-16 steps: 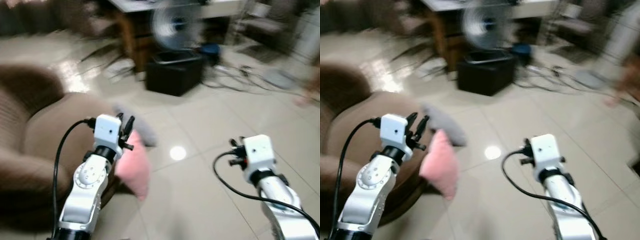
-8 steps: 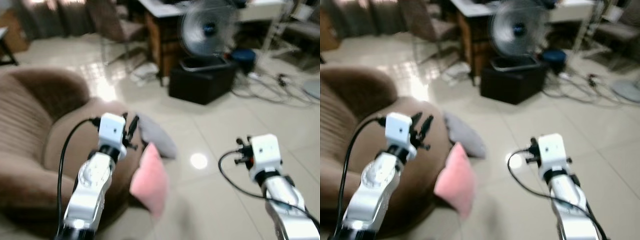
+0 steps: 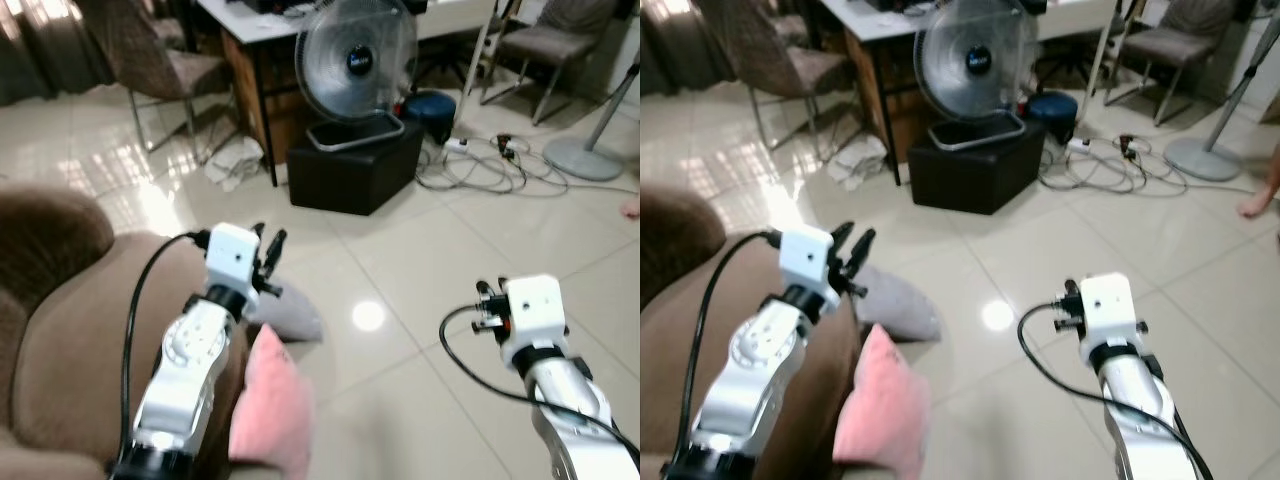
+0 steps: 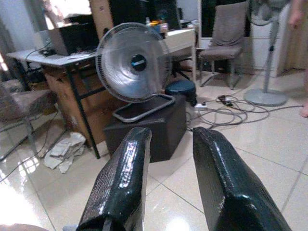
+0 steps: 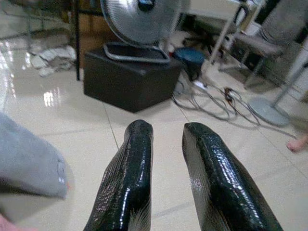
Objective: Move the pillow to the sofa from floor
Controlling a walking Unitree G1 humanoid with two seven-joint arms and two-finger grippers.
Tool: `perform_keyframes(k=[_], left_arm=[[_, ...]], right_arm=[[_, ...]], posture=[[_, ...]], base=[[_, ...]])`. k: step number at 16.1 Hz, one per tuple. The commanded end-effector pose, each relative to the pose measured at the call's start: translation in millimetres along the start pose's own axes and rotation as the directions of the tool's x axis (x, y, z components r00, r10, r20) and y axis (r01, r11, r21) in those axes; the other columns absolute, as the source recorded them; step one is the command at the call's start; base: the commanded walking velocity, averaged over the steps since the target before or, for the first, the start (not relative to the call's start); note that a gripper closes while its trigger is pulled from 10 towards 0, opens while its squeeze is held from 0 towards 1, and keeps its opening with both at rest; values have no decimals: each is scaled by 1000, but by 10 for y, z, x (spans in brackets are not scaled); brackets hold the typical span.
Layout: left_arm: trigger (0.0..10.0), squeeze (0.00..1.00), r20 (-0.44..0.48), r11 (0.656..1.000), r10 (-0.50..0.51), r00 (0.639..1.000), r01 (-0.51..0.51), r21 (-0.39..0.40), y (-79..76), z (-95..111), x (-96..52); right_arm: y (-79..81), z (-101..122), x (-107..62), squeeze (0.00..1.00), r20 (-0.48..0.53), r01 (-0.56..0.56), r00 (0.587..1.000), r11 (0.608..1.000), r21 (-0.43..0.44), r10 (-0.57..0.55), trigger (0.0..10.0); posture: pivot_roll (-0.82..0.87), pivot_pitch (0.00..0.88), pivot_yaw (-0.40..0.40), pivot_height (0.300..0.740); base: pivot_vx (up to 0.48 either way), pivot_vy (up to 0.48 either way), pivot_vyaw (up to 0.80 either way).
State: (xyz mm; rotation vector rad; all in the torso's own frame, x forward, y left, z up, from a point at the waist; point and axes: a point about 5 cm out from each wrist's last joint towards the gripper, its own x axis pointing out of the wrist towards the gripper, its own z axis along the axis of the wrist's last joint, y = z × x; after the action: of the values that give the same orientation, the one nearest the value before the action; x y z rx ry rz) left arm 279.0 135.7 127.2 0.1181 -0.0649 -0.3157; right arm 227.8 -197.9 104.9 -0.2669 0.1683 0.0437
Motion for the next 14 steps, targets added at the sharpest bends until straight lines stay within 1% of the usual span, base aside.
perform_keyframes(k=[1, 4, 6, 8, 9, 11, 14], left_arm=[[10000, 0, -37, 1000, 23, 999, -22, 14, 93, -48, -35], [10000, 0, -43, 999, 34, 998, -33, 13, 99, -69, -34], [10000, 0, -48, 999, 34, 998, -32, 28, 113, -70, -40], [10000, 0, -48, 998, 41, 998, -39, 38, 149, -61, -24], [10000, 0, -51, 998, 46, 998, -43, 45, 181, -62, -13], [10000, 0, -48, 999, 26, 998, -24, 47, 176, -59, -13], [10000, 0, -55, 999, -16, 998, 17, 29, 126, -67, -28]], right_arm=[[79, 56, 16, 0, 15, -29, 999, 1000, 3, 29, 10000], [64, 33, 16, 0, 4, -21, 1000, 1000, 11, 21, 10000], [98, 33, -12, 0, 2, -60, 998, 998, 36, 59, 10000], [143, 30, -32, 0, -11, -121, 992, 992, 47, 122, 10000], [171, 10, -62, 0, -28, -177, 983, 982, 60, 179, 10000], [176, 1, -78, 0, -32, -196, 980, 979, 57, 198, 10000], [174, -6, -90, 0, -35, -199, 979, 978, 61, 201, 10000]], posture=[[-59, 39, 33, 740], [-59, 44, 35, 740], [-59, 47, 35, 720], [-60, 52, 33, 705], [-60, 52, 33, 690], [-61, 56, 35, 670], [-61, 61, 35, 645]], base=[[0, 0, 0], [0, 0, 0], [0, 0, 0], [0, 0, 0], [0, 0, 0], [0, 0, 0], [0, 0, 0]])
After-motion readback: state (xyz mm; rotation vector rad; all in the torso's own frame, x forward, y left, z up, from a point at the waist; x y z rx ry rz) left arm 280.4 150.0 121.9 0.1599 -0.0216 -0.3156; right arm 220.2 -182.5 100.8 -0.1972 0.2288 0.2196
